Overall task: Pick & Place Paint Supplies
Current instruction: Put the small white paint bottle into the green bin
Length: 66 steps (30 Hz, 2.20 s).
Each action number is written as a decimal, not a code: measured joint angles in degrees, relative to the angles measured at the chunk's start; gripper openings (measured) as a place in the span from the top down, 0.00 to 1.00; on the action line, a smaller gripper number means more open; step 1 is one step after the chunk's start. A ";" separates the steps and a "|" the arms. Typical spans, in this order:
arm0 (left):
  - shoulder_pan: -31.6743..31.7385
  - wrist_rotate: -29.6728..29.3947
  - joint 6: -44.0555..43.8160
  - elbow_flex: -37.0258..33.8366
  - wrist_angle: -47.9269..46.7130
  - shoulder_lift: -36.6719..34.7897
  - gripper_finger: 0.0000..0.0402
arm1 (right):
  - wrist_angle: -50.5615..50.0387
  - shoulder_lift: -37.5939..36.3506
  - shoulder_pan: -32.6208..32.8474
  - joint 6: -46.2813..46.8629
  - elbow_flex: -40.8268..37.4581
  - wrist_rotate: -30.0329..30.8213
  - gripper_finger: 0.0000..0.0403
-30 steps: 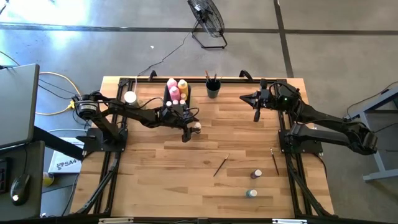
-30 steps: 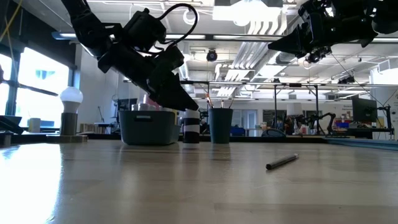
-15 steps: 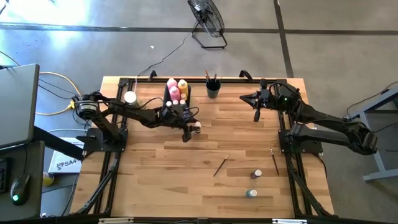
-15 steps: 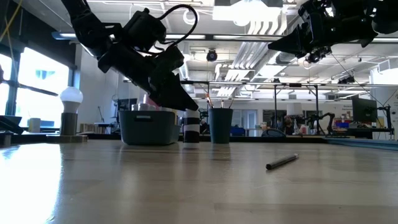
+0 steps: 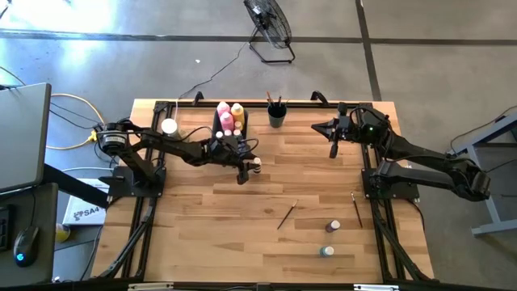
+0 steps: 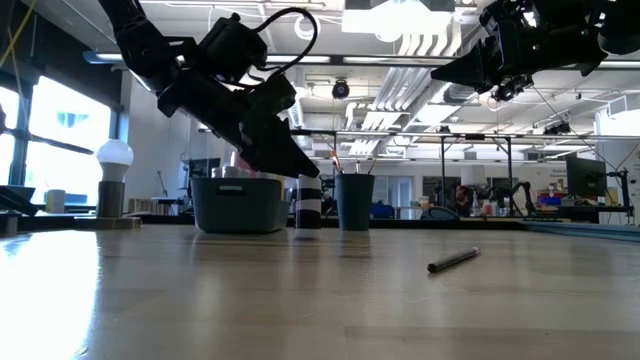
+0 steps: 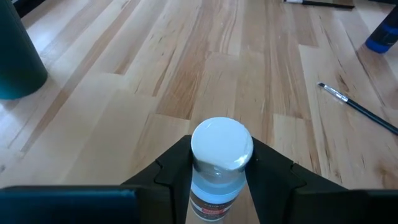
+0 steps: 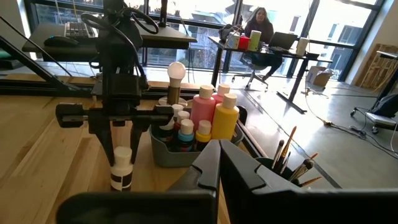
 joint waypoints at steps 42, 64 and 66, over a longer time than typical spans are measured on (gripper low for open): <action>0.00 -20.89 0.69 0.06 -9.52 -19.16 0.69 | -0.43 0.00 0.00 0.00 0.00 0.10 0.99; -0.02 -31.70 -10.50 0.07 -21.11 -20.28 0.69 | -0.44 0.00 0.00 -0.39 0.00 0.22 1.00; -0.02 -32.53 -10.52 0.07 -21.09 -20.28 0.69 | -0.44 0.00 0.00 -0.39 0.00 0.22 1.00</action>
